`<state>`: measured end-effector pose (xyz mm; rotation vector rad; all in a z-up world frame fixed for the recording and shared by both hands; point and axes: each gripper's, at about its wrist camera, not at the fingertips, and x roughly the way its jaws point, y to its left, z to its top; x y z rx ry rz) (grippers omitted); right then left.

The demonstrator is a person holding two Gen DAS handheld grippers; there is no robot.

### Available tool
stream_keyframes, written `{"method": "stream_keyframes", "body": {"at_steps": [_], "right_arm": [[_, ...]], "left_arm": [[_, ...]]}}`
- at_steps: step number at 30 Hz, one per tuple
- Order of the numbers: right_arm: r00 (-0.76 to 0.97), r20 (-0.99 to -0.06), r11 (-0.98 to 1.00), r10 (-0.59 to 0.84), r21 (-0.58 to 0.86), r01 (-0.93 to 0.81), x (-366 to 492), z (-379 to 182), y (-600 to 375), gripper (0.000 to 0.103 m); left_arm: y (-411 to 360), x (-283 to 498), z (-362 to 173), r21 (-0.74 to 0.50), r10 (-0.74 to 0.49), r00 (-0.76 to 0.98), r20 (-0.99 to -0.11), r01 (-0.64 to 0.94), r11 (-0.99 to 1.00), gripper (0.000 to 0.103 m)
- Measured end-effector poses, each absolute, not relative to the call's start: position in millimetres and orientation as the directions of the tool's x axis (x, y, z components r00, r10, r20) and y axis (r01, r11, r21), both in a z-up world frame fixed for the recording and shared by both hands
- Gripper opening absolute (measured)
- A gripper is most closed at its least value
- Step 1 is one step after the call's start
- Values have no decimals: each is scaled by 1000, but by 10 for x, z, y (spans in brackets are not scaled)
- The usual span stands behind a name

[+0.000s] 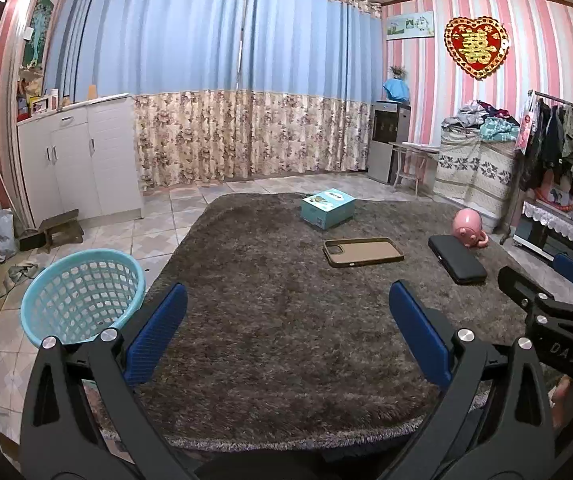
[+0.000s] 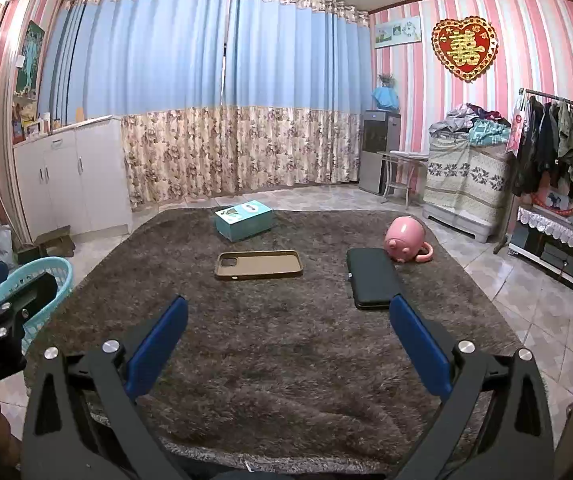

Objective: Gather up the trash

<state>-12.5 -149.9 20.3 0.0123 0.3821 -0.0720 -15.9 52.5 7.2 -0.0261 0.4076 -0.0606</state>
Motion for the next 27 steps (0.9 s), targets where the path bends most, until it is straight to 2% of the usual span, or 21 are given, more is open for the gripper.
{"method": "stream_keyframes", "body": {"at_steps": [27], "right_arm": [[934,-354,999,-46,-17,43,-148,236,-1432,99]], "left_arm": [[564,-116,26,-33,-43,912,-407,32,999,98]]}}
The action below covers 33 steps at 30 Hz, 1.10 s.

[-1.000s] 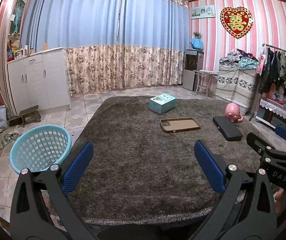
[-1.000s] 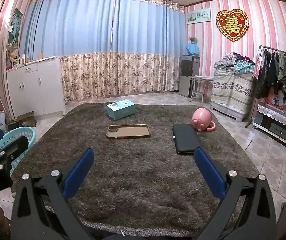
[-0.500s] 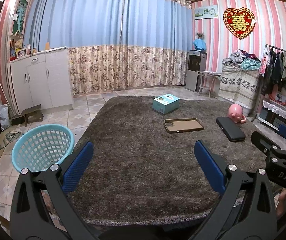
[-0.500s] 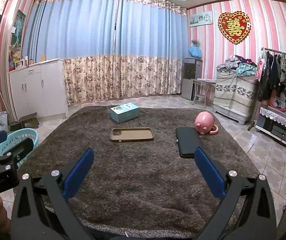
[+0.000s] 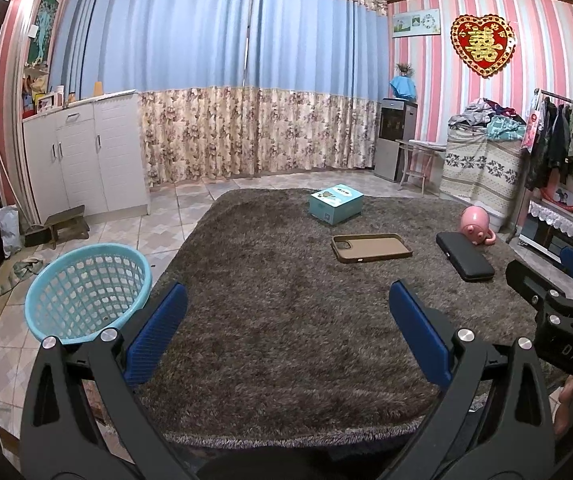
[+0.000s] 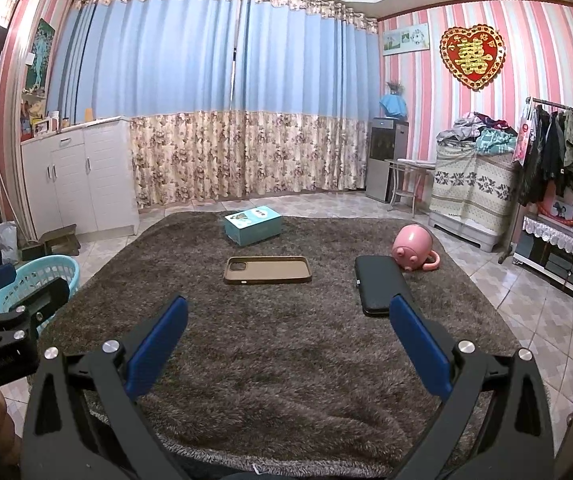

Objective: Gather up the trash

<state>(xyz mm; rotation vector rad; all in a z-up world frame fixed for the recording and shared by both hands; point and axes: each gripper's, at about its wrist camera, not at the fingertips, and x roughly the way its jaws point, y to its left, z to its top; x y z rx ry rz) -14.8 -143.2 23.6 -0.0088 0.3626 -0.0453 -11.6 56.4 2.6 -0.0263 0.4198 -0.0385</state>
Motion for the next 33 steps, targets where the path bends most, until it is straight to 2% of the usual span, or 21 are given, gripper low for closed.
{"method": "stream_keyframes", "body": {"at_steps": [33], "right_arm": [[944,-327,999,-51,-15,48,-188,270,-1418,99]], "left_arm": [[560,-142,-5,-34,-42,915,-402,31,999,98]]}}
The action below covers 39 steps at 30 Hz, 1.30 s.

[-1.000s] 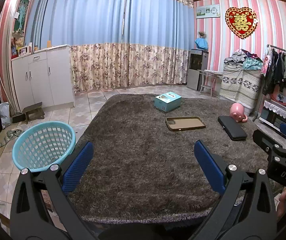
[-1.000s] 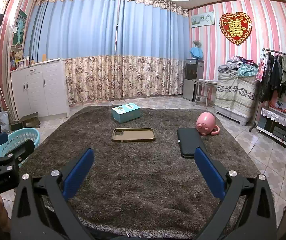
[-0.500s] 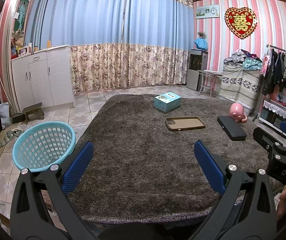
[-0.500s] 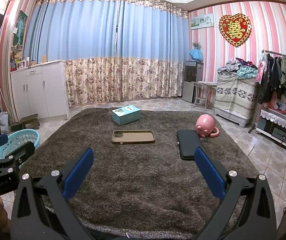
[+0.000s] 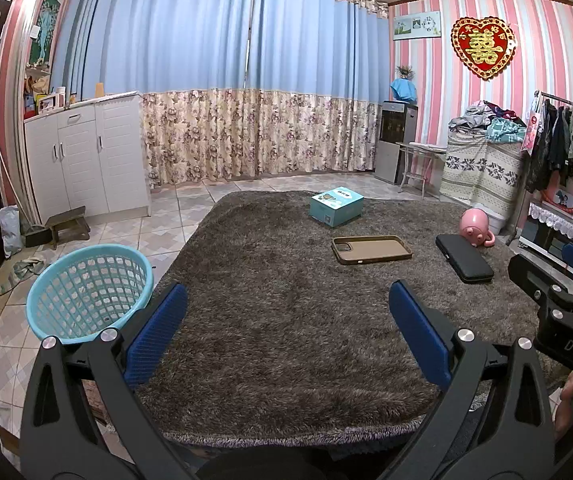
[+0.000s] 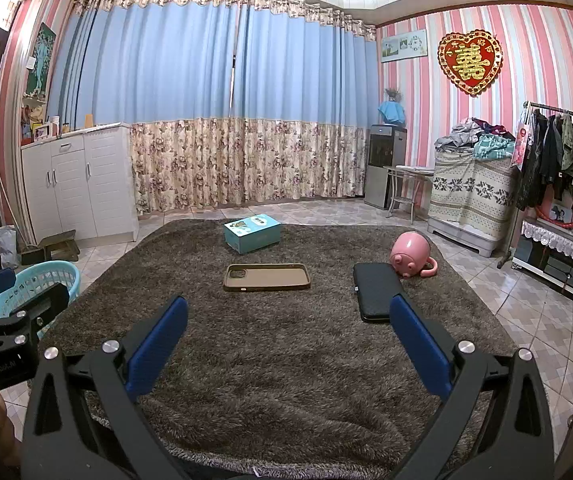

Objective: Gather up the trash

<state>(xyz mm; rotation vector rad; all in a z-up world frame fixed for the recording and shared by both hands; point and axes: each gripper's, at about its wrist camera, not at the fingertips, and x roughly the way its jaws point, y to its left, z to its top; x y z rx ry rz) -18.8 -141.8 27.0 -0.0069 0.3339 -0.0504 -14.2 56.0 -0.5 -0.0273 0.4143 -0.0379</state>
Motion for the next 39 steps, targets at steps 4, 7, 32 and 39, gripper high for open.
{"method": "stream_keyframes", "body": {"at_steps": [4,7,32,39], "right_arm": [[943,-329,999,-50,-14,48,-184,267,-1424,99],[943,-327,999,-51,-16,48,-183,267,-1427,99],[946,-319,999,-52,-11,51,-191,304,-1408,99],[946,-320,999,-51,-11,51,-197,294,-1411,99]], "left_arm": [[561,-143,-6,-35,-43,915,-401,31,999,98],[560,-143,-7,-33,-41,915,-401,30,999,98],[570,-147,3,-34,-40,917,-398,29,999,98],[571,-148,-2,-33,-40,917,-397,30,999,98]]}}
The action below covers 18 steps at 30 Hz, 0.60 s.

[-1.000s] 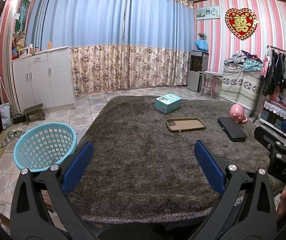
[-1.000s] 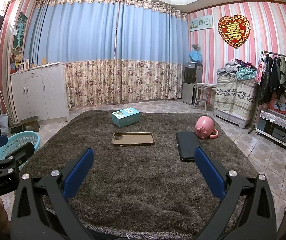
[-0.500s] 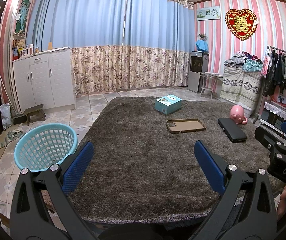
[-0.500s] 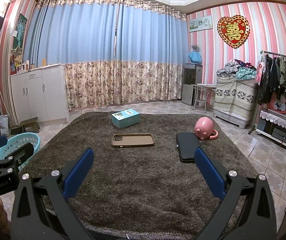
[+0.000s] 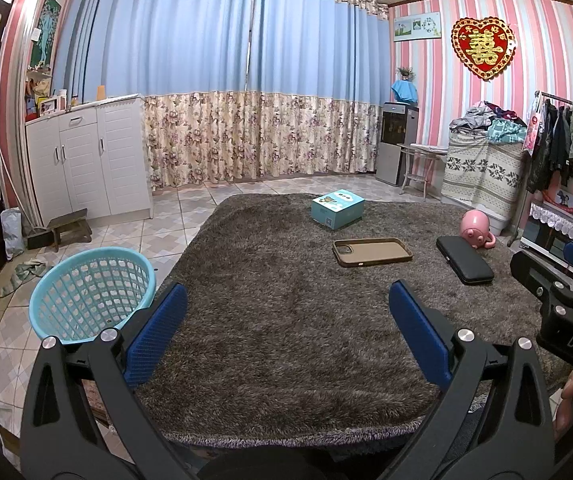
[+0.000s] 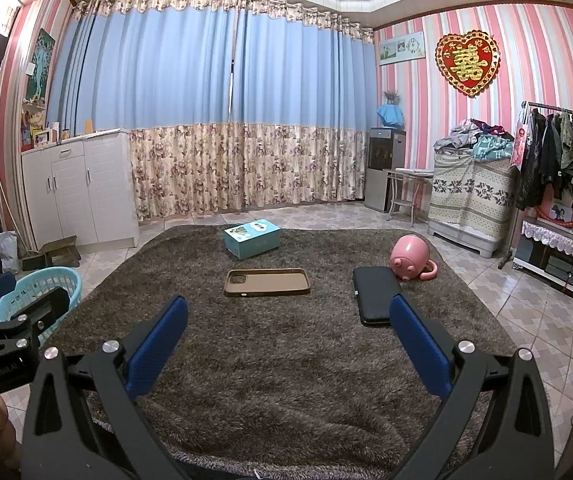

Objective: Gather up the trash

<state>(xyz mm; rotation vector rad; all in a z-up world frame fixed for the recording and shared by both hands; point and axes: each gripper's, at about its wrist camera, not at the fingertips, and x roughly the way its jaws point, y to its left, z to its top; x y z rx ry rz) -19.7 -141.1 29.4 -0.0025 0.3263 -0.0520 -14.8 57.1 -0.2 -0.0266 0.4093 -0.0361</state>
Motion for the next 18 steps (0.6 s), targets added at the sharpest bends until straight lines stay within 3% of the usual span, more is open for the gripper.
{"method": "stream_keyframes", "body": {"at_steps": [18], "right_arm": [[947,-317,999,-53,-11,53,-195,306,-1402,99]], "left_arm": [[566,-149,1,-34,-40,918,-395,29,999,98]]}}
